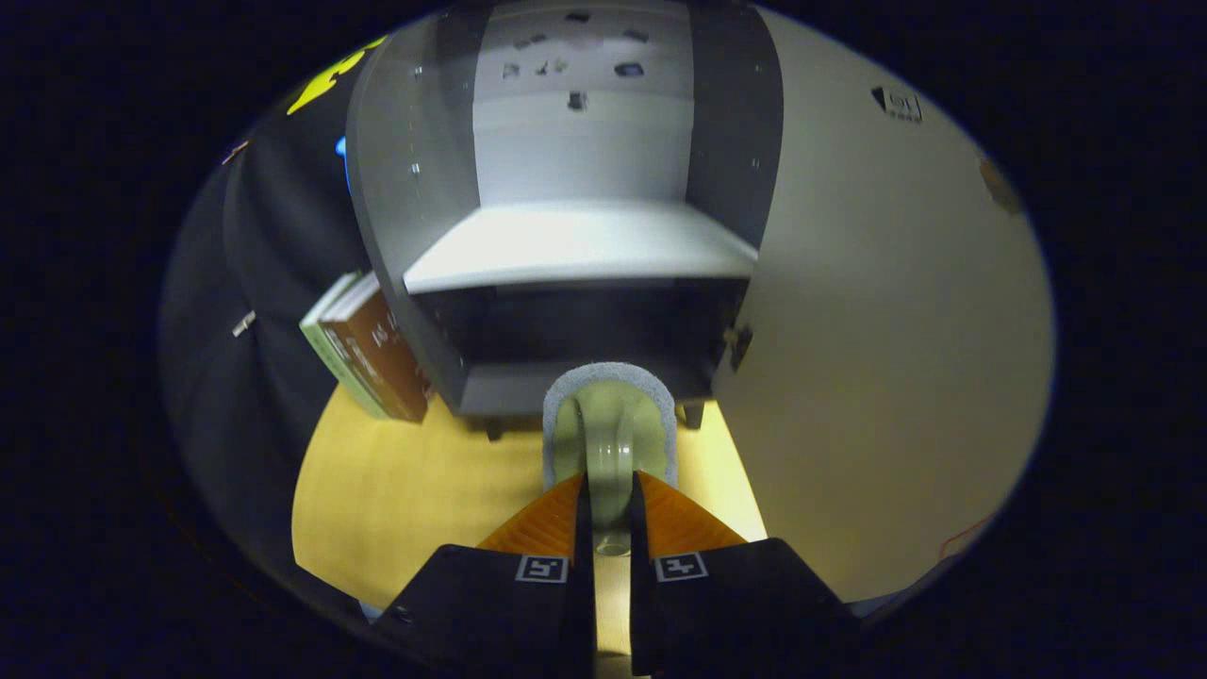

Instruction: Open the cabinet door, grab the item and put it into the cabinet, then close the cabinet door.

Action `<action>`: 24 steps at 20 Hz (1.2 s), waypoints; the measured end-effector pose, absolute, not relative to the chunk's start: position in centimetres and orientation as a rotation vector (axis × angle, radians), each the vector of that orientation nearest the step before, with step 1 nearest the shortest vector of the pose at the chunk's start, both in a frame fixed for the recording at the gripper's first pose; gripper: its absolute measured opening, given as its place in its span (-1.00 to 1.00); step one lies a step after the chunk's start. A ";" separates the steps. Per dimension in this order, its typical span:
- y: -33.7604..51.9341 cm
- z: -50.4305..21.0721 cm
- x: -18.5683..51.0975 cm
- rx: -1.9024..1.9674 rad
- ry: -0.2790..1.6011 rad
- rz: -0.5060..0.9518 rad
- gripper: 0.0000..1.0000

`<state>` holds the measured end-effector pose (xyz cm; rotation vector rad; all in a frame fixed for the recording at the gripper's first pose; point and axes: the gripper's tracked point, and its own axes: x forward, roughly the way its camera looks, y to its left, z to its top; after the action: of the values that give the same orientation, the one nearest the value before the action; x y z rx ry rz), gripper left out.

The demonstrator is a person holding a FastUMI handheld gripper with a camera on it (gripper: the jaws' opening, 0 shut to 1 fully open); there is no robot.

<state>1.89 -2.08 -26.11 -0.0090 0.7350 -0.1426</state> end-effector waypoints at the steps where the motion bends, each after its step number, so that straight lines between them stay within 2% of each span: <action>1: -2.0 -24.2 2.8 -0.015 0.689 -0.142 -0.63; 8: -1.7 -15.2 8.4 -0.066 0.438 -0.136 -0.63; 14: -1.6 -11.8 16.6 -0.092 0.378 -0.141 -0.64; 20: -2.3 -15.8 25.6 -0.102 0.488 -0.157 -0.64; 24: -2.9 -19.9 29.2 -0.086 0.578 -0.172 -0.64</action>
<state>29.16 -2.92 -19.89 -0.0860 0.5779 -0.1720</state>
